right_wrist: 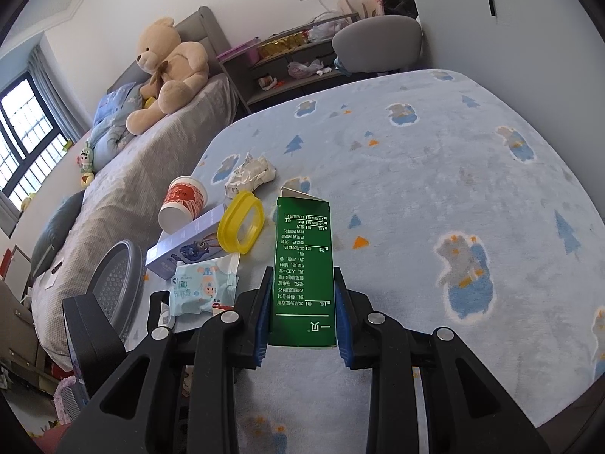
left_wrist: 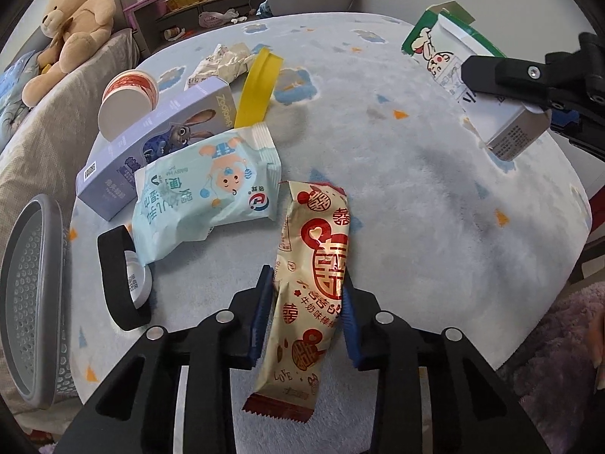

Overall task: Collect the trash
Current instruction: 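Carry both items over the grey basket and open both grippers to drop them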

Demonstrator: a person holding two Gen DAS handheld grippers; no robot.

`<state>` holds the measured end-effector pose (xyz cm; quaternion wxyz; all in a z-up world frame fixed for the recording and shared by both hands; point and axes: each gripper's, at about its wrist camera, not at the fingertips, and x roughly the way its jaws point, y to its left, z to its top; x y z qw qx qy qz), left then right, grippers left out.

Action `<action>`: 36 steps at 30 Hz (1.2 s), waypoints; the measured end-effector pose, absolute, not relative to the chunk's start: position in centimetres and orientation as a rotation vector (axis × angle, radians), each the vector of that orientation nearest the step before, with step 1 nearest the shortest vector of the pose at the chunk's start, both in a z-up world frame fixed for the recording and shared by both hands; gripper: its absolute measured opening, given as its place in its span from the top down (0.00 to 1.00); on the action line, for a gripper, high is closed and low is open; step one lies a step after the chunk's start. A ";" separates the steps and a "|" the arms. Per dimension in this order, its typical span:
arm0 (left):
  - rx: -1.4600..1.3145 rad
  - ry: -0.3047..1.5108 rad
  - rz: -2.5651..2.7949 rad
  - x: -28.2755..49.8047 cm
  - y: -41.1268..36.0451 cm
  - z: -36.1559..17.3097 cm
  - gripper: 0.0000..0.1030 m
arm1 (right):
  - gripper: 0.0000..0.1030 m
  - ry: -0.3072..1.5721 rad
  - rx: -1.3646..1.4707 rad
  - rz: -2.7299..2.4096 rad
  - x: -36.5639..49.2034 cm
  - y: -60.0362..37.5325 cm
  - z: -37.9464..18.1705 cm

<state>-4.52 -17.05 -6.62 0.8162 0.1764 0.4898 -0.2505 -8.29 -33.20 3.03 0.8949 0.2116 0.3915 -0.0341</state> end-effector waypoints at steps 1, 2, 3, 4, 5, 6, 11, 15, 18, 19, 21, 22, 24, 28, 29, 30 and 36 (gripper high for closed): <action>0.371 1.042 -0.538 -4.6 -16.9 -6.5 0.70 | 0.72 0.812 0.437 -0.070 -8.3 -33.2 3.0; 0.363 1.039 -0.538 -4.7 -16.6 -6.3 0.70 | 0.72 0.811 0.434 -0.070 -8.3 -33.1 3.1; 0.352 1.031 -0.533 -4.8 -16.2 -5.9 0.70 | 0.72 0.811 0.431 -0.069 -8.3 -33.0 3.1; 0.342 1.024 -0.527 -4.7 -15.9 -5.6 0.70 | 0.72 0.811 0.429 -0.068 -8.2 -32.8 3.2; 0.326 1.014 -0.519 -4.7 -15.3 -5.1 0.70 | 0.72 0.811 0.425 -0.066 -8.2 -32.6 3.2; 0.312 1.005 -0.514 -4.6 -14.8 -4.6 0.70 | 0.72 0.813 0.422 -0.063 -8.2 -32.4 3.3; 0.247 0.921 -0.449 -4.2 -10.4 -0.9 0.70 | 0.72 0.837 0.394 -0.032 -6.9 -30.4 3.4; 0.221 0.852 -0.354 -3.3 -6.1 1.3 0.70 | 0.72 0.839 0.347 0.020 -5.5 -27.1 4.1; 0.183 0.817 -0.273 -2.2 -1.8 2.7 0.70 | 0.72 0.829 0.300 0.078 -4.1 -23.8 5.2; 0.172 0.808 -0.245 -1.8 -0.4 3.1 0.70 | 0.72 0.827 0.289 0.101 -3.6 -22.6 5.6; 0.149 0.798 -0.192 -1.0 2.4 3.6 0.70 | 0.72 0.819 0.272 0.155 -2.3 -20.3 6.4; 0.137 0.796 -0.162 -0.6 3.7 3.7 0.70 | 0.72 0.814 0.265 0.186 -1.6 -19.0 6.9; 0.111 0.795 -0.110 0.2 6.0 3.9 0.70 | 0.72 0.804 0.238 0.236 -0.2 -16.5 7.5; 0.058 0.791 -0.007 1.6 10.6 4.0 0.70 | 0.72 0.808 0.177 0.330 2.2 -11.1 7.6; 0.051 0.790 0.013 1.9 11.5 3.9 0.70 | 0.72 0.814 0.167 0.350 2.7 -9.9 7.6; 0.045 0.789 0.029 2.5 12.2 3.9 0.70 | 0.72 0.819 0.156 0.368 3.1 -8.8 7.4; 0.015 0.839 0.080 4.0 15.1 1.6 0.70 | 0.72 0.880 0.103 0.461 5.6 -2.9 5.4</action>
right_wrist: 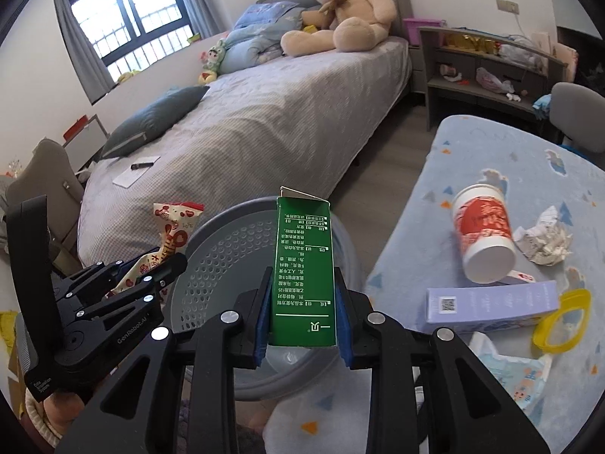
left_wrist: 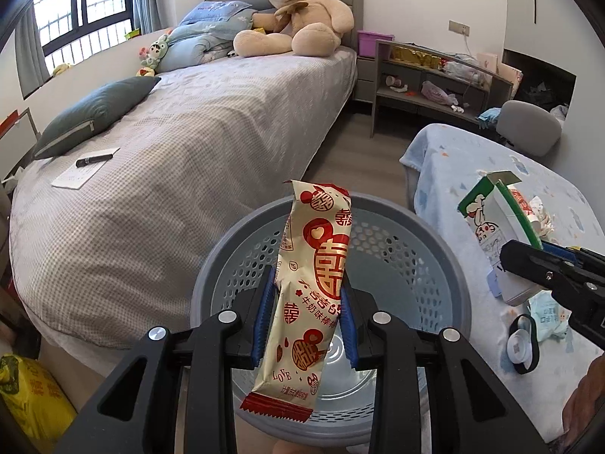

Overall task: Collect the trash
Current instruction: 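Carry both items over the grey basket and open both grippers to drop them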

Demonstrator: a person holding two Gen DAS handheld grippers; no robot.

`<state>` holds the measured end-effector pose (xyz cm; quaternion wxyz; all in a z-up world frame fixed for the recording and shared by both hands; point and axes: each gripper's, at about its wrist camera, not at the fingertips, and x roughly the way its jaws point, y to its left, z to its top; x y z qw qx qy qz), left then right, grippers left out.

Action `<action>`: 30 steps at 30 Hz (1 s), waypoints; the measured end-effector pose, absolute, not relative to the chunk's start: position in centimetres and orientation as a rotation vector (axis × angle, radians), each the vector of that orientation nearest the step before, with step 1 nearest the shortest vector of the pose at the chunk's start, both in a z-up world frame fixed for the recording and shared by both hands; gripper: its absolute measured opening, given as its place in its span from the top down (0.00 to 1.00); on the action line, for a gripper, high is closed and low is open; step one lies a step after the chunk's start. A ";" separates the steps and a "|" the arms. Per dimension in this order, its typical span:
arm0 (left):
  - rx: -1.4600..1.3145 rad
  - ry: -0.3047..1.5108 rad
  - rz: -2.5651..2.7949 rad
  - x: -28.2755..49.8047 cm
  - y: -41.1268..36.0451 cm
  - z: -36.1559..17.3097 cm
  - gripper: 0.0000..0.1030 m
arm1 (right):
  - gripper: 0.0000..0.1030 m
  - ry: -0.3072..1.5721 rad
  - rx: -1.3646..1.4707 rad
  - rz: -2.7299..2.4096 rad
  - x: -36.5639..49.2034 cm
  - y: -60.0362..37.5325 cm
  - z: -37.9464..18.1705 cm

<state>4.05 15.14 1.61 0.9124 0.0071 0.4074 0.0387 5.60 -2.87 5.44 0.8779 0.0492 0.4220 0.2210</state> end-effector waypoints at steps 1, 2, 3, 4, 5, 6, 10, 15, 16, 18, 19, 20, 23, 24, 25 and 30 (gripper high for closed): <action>0.012 0.848 0.085 4.1 15.4 1.1 0.70 | 0.72 0.892 0.090 0.472 5.8 -2.1 5.0; 0.005 0.860 0.089 4.2 15.7 0.6 0.70 | 0.72 0.903 0.075 0.482 6.0 -1.4 4.5; -0.007 0.874 0.086 4.3 16.1 0.2 0.70 | 0.72 0.913 0.063 0.493 6.2 -0.8 4.1; -0.014 0.883 0.086 4.5 16.2 0.0 0.70 | 0.72 0.924 0.052 0.501 6.3 -0.2 3.6; -0.017 0.884 0.088 4.6 16.3 0.0 0.70 | 0.72 0.935 0.042 0.504 6.4 0.2 3.2; -0.017 0.882 0.091 4.7 16.5 0.0 0.70 | 0.72 0.947 0.036 0.509 6.5 0.6 2.7; -0.023 0.879 0.101 4.8 16.7 -0.1 0.70 | 0.72 0.968 0.038 0.520 6.8 1.4 1.7; -0.037 0.882 0.103 4.6 17.0 -0.2 0.69 | 0.70 0.961 0.029 0.523 7.1 1.7 1.6; -0.040 0.880 0.106 4.6 17.1 -0.2 0.65 | 0.70 0.959 0.026 0.527 7.1 1.8 1.6; -0.039 0.876 0.115 4.5 17.1 -0.1 0.62 | 0.68 0.949 0.022 0.529 7.0 1.7 1.9; -0.037 0.875 0.121 4.5 17.0 -0.1 0.52 | 0.64 0.945 0.016 0.524 7.0 1.7 2.0; -0.039 0.875 0.125 4.4 17.1 -0.1 0.46 | 0.61 0.938 0.013 0.519 6.9 1.7 2.1; -0.041 0.861 0.135 4.2 17.2 0.0 0.38 | 0.60 0.931 0.015 0.512 6.9 1.5 2.3; -0.041 0.863 0.139 4.2 17.2 0.0 0.38 | 0.60 0.931 0.016 0.510 6.9 1.5 2.4; -0.043 0.866 0.140 4.2 17.2 0.0 0.38 | 0.60 0.932 0.017 0.508 6.9 1.5 2.3; -0.048 0.868 0.148 4.2 17.4 0.0 0.38 | 0.57 0.936 0.020 0.506 6.9 1.5 2.2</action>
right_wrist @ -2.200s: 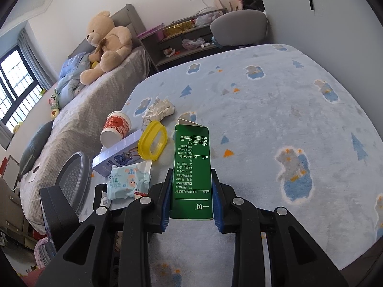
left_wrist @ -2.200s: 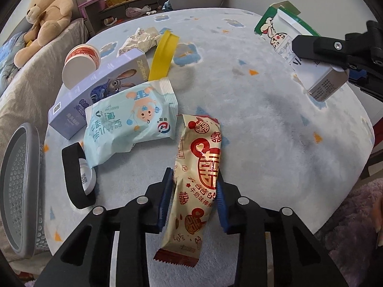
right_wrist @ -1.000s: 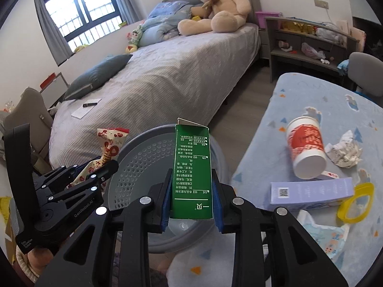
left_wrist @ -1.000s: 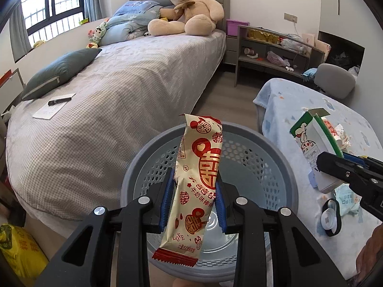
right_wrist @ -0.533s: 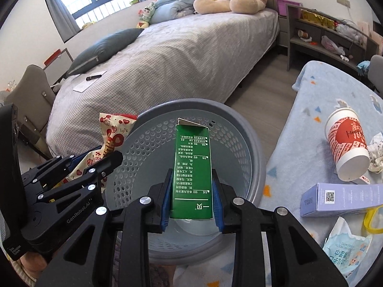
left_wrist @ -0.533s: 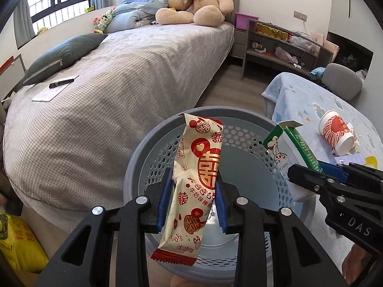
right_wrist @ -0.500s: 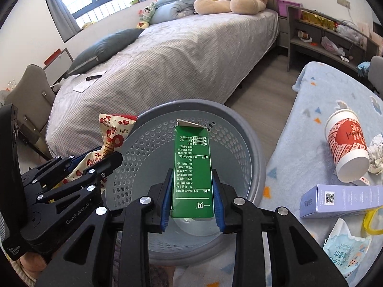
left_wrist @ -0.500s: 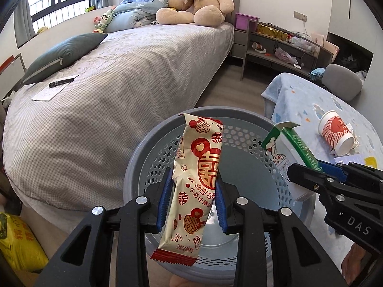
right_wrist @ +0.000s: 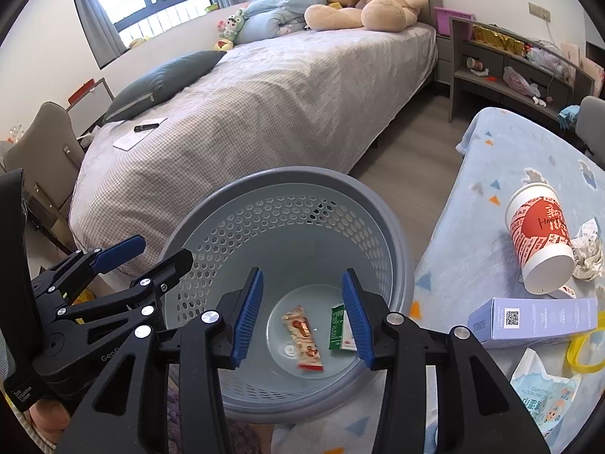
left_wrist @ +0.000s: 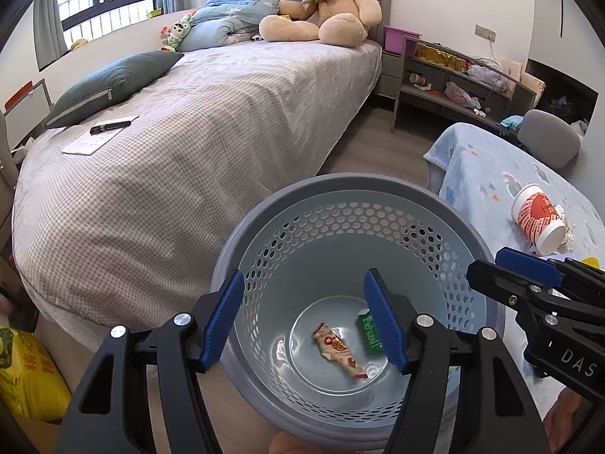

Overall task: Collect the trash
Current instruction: 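Carry both items over the grey basket and open both grippers to drop them, then grasp the black strap with the right gripper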

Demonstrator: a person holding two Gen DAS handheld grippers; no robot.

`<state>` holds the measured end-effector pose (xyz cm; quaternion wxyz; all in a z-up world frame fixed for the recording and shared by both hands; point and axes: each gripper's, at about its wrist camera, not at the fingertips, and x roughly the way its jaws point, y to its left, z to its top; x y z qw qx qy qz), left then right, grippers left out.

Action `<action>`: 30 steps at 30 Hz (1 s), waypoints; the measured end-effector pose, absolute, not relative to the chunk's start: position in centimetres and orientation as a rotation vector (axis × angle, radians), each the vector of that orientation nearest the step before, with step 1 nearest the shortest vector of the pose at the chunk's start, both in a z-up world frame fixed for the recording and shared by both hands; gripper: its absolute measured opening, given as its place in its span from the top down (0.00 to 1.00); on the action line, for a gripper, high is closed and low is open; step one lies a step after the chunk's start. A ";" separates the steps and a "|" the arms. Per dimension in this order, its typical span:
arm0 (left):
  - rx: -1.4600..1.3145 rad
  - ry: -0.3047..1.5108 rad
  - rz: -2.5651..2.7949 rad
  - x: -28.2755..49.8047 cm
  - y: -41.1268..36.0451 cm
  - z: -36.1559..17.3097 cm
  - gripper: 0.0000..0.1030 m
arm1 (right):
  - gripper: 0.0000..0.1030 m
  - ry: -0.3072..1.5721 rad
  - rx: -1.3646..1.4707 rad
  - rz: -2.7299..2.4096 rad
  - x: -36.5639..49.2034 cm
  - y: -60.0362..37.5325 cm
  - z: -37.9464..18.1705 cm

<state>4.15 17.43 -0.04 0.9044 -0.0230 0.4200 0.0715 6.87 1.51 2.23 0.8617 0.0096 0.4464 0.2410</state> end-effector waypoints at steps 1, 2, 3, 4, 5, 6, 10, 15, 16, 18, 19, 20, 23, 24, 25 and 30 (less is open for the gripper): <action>-0.049 0.868 0.149 4.1 17.4 0.0 0.38 | 0.56 0.937 0.021 0.506 6.9 1.5 2.2; -0.050 0.868 0.149 4.2 17.5 -0.1 0.38 | 0.56 0.937 0.021 0.506 6.9 1.5 2.2; -0.050 0.869 0.150 4.2 17.5 -0.1 0.37 | 0.56 0.938 0.020 0.506 6.8 1.5 2.1; -0.050 0.869 0.152 4.2 17.5 -0.1 0.35 | 0.56 0.937 0.020 0.505 6.8 1.5 2.1; -0.050 0.869 0.153 4.1 17.5 -0.1 0.35 | 0.56 0.937 0.020 0.504 6.8 1.5 2.0; -0.050 0.870 0.153 4.1 17.5 -0.1 0.35 | 0.56 0.937 0.020 0.504 6.8 1.5 2.0; -0.050 0.869 0.153 4.1 17.5 -0.1 0.35 | 0.56 0.937 0.022 0.501 6.7 1.4 2.0; -0.055 0.868 0.149 4.1 17.4 -0.1 0.35 | 0.56 0.932 0.020 0.495 6.5 1.2 2.1; -0.055 0.867 0.148 4.1 17.4 -0.1 0.35 | 0.56 0.931 0.021 0.493 6.4 1.1 2.1; -0.056 0.867 0.145 4.1 17.3 -0.1 0.35 | 0.56 0.930 0.026 0.487 6.1 0.8 2.2; -0.056 0.866 0.143 4.0 17.2 -0.1 0.35 | 0.56 0.930 0.029 0.484 6.0 0.6 2.2; -0.055 0.864 0.142 3.9 17.2 -0.1 0.35 | 0.56 0.931 0.033 0.479 5.8 0.4 2.3; -0.052 0.861 0.133 3.8 16.9 0.0 0.34 | 0.56 0.932 0.043 0.464 5.1 -0.4 2.3; -0.050 0.858 0.130 3.7 16.8 0.0 0.34 | 0.56 0.932 0.046 0.457 4.8 -0.7 2.3; -0.049 0.857 0.127 3.6 16.6 0.1 0.34 | 0.56 0.932 0.049 0.448 4.5 -1.1 2.3; -0.049 0.847 0.103 3.2 16.1 0.3 0.34 | 0.56 0.939 0.066 0.395 2.6 -3.6 2.1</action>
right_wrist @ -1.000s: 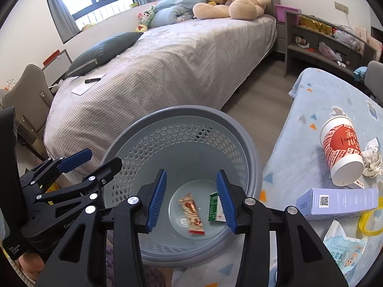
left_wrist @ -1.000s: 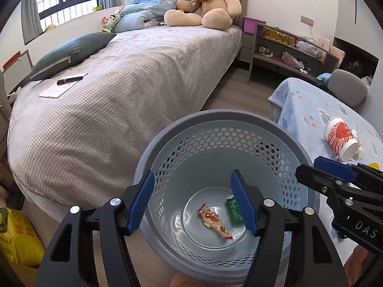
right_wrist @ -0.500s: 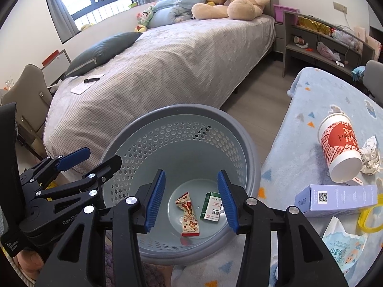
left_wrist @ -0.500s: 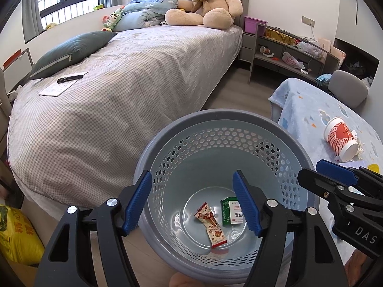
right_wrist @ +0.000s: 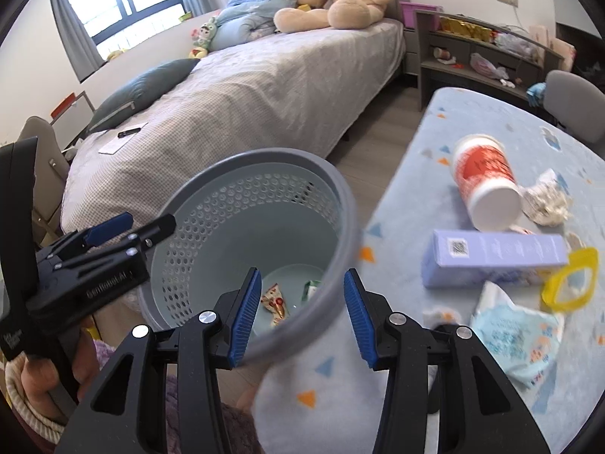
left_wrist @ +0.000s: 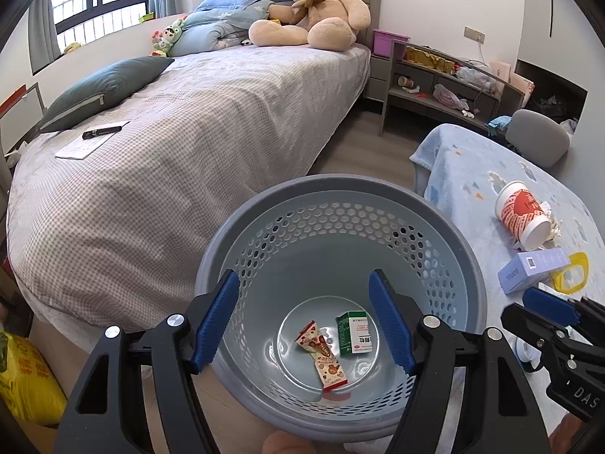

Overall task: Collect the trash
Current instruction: 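Grasp the black strap with the right gripper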

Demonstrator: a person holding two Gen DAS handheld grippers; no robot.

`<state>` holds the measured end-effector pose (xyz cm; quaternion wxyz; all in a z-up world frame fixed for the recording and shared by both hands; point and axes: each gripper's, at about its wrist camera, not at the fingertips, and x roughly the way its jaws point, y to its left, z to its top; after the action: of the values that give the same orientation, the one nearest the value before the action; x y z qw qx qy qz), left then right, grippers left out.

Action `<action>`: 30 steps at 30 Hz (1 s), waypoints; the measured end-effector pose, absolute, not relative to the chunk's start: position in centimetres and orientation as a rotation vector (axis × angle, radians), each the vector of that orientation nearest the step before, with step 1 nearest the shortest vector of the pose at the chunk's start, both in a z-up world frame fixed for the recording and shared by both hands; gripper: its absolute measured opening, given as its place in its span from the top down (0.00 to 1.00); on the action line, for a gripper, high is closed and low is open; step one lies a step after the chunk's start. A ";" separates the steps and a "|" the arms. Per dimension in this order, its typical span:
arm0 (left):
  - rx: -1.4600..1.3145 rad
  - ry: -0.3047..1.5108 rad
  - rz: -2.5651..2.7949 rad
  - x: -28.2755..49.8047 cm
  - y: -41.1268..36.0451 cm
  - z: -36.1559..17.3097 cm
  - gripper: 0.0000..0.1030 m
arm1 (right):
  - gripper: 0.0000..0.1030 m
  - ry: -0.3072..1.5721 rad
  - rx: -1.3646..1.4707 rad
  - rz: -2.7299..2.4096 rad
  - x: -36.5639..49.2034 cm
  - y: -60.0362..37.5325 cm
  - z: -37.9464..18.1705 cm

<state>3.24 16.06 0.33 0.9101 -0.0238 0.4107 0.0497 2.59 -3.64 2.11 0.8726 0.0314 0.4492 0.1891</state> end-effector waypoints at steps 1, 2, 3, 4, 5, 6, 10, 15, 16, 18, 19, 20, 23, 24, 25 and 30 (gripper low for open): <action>-0.050 0.845 0.095 3.1 15.8 0.4 0.33 | 0.56 0.940 0.071 0.381 2.2 -4.4 2.1; -0.050 0.844 0.087 3.0 15.6 0.4 0.33 | 0.56 0.941 0.074 0.366 1.8 -5.0 2.0; -0.048 0.844 0.079 2.9 15.3 0.4 0.32 | 0.56 0.942 0.077 0.350 1.5 -5.7 2.0; -0.042 0.846 0.071 2.8 14.9 0.3 0.32 | 0.56 0.943 0.079 0.332 1.1 -6.6 2.0; -0.034 0.847 0.065 2.6 14.5 0.3 0.32 | 0.56 0.944 0.080 0.316 0.8 -7.2 1.9; -0.027 0.849 0.059 2.5 14.1 0.2 0.32 | 0.56 0.946 0.080 0.298 0.4 -8.0 1.9; -0.012 0.853 0.024 2.0 12.6 0.0 0.32 | 0.56 0.954 0.066 0.227 -0.8 -11.2 1.8; 0.007 0.848 -0.012 1.5 10.8 -0.1 0.32 | 0.56 0.972 0.046 0.143 -1.8 -14.9 1.7; 0.011 0.849 -0.018 1.5 10.4 -0.1 0.32 | 0.56 0.975 0.046 0.131 -1.9 -15.5 1.6; 0.017 0.850 -0.029 1.5 9.7 -0.1 0.32 | 0.56 0.981 0.053 0.120 -2.1 -16.5 1.5; 0.021 0.849 -0.035 1.4 9.3 -0.1 0.32 | 0.56 0.983 0.055 0.117 -2.2 -16.8 1.5; 0.025 0.848 -0.040 1.4 8.9 -0.1 0.32 | 0.56 0.982 0.057 0.116 -2.4 -17.2 1.4; 0.028 0.856 -0.053 1.3 7.9 -0.3 0.32 | 0.56 0.984 0.083 0.130 -3.2 -17.7 1.0; 0.029 0.857 -0.054 1.4 7.6 -0.4 0.32 | 0.56 0.984 0.092 0.138 -3.5 -17.6 0.9; 0.031 0.859 -0.053 1.4 7.3 -0.5 0.32 | 0.56 0.983 0.101 0.148 -3.6 -17.3 0.7; 0.040 0.856 -0.044 1.5 6.6 -0.6 0.32 | 0.56 1.002 0.130 0.190 -3.5 -15.2 -0.3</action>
<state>1.50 6.63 -0.61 0.9093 0.0195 0.4151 -0.0215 -3.52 -15.25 -0.34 0.8707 0.0622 0.4793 0.0909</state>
